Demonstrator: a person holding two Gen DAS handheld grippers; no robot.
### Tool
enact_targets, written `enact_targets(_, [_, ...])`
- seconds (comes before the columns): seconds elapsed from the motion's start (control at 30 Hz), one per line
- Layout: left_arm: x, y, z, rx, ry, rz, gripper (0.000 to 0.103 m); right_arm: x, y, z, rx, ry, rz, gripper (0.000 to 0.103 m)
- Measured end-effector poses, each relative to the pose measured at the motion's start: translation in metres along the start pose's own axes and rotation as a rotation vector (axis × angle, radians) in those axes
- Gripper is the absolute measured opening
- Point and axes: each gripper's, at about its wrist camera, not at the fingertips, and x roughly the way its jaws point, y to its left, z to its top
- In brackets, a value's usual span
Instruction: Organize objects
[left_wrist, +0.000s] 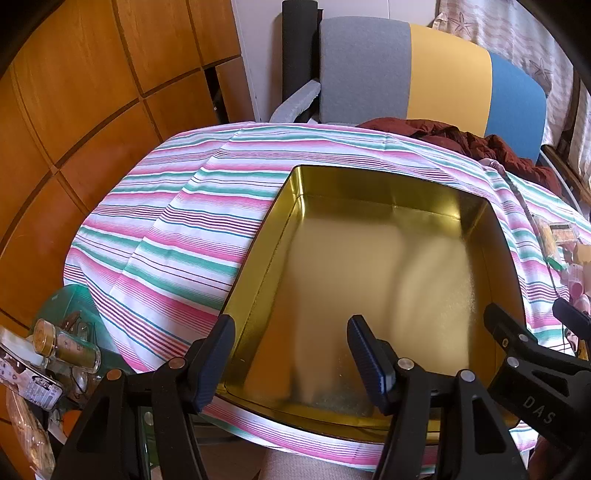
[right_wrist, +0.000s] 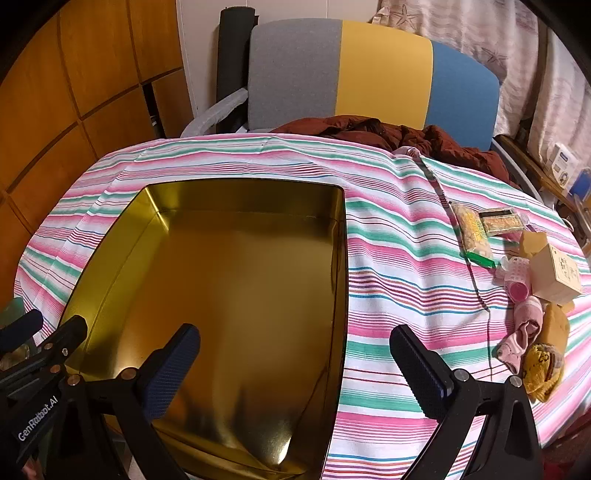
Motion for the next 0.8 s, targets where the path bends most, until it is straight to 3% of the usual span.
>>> enact_targets(0.6, [-0.002,-0.009,-0.002,0.01,-0.002,0.001,0.064,-0.005,-0.011,-0.001,0.016,-0.014,-0.004,0.103])
enact_targets(0.8, [0.0,-0.022,-0.008,0.013,0.025,-0.086,0.064,-0.022,-0.026,-0.002,-0.003,-0.082,0.001,0.103])
